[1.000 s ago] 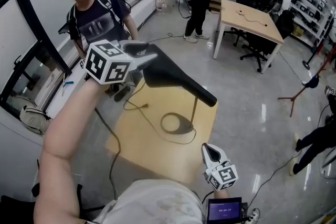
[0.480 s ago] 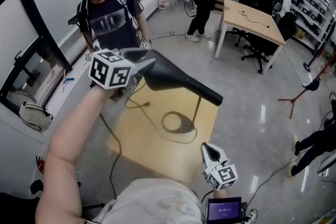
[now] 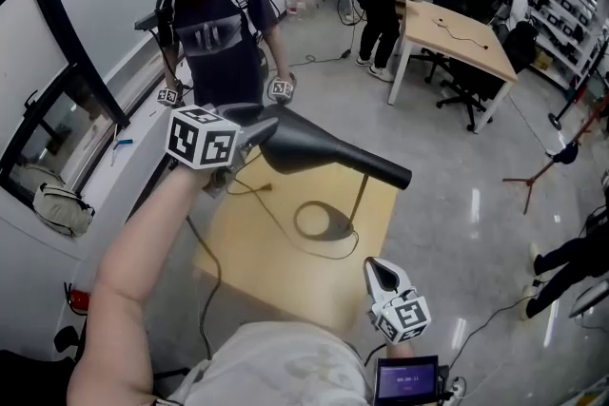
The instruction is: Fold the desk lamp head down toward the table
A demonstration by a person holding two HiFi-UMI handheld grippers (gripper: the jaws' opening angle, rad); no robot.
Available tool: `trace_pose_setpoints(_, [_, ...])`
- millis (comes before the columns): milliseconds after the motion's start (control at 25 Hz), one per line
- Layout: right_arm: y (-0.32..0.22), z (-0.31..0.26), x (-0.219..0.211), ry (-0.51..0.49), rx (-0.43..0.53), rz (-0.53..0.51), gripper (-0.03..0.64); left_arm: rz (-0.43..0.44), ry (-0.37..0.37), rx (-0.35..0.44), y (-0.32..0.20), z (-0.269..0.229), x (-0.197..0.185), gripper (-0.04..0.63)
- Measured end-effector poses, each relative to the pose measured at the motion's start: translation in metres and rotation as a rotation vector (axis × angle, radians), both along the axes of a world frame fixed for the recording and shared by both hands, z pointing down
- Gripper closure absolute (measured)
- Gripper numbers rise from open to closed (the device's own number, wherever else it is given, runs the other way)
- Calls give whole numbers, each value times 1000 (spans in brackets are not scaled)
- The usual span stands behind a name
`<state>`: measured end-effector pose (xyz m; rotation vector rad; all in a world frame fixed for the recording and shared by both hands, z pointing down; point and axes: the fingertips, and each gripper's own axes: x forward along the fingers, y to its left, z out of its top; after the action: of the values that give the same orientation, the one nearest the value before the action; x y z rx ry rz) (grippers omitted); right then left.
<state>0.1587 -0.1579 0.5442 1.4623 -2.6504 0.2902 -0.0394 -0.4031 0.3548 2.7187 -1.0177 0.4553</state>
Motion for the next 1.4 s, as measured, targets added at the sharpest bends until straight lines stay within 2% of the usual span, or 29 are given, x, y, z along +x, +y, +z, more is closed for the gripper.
trace_pose_setpoints(280, [-2,-1,-4,8,-2,-4,604,1,70,-14,-1,12,-6,422])
trace_pose_setpoints(880, [-8,-6,-5,3,-12,-10,604,-12,93,-70,-3,49,-10,420])
trace_pose_setpoints(1400, [-25,-18,-11,7,13,-22,604,-8,171,-92,-2,76,-13,420])
